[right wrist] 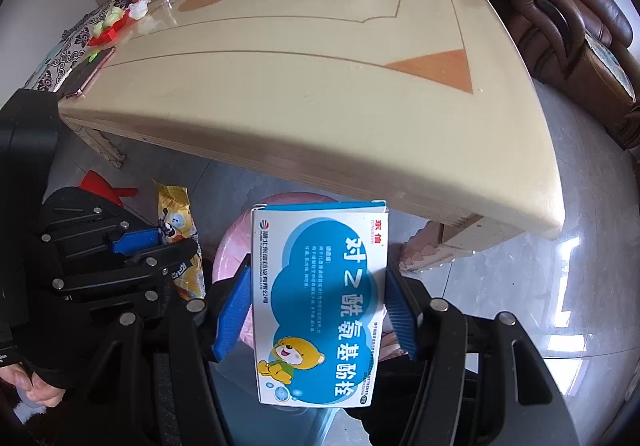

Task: Collect trash
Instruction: 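Lift the snack bar and medicine box and carry them over the pink bin, then open the left gripper to drop the snack bar while the right gripper drops the medicine box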

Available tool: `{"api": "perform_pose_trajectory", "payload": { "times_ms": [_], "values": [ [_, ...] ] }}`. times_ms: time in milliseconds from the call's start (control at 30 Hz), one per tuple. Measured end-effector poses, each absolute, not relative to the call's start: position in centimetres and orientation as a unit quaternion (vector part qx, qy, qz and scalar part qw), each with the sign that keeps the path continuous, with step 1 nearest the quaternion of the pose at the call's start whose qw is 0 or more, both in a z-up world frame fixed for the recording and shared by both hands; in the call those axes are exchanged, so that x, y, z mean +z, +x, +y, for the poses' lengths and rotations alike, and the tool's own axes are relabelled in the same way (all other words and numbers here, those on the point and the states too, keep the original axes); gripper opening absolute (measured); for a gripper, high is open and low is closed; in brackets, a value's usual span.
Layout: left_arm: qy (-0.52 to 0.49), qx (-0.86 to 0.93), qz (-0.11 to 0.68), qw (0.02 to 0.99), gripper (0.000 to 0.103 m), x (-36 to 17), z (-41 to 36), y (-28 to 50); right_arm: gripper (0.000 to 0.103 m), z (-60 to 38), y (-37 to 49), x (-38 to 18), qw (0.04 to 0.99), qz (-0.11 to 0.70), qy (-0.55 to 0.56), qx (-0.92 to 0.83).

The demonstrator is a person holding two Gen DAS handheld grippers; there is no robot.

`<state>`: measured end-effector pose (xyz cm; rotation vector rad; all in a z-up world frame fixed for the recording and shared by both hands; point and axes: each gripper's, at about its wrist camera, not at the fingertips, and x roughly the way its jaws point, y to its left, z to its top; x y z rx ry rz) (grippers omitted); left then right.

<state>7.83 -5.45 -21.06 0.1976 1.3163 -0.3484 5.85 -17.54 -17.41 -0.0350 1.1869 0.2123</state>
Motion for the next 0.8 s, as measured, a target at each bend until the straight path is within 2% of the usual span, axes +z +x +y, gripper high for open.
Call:
{"api": "perform_pose_trajectory", "payload": {
  "times_ms": [800],
  "values": [
    [0.017,-0.207,0.681,0.702,0.016,-32.0,-5.6,9.5,0.060,-18.1,7.4,-32.4,0.775,0.623,0.071,0.073]
  ]
}}
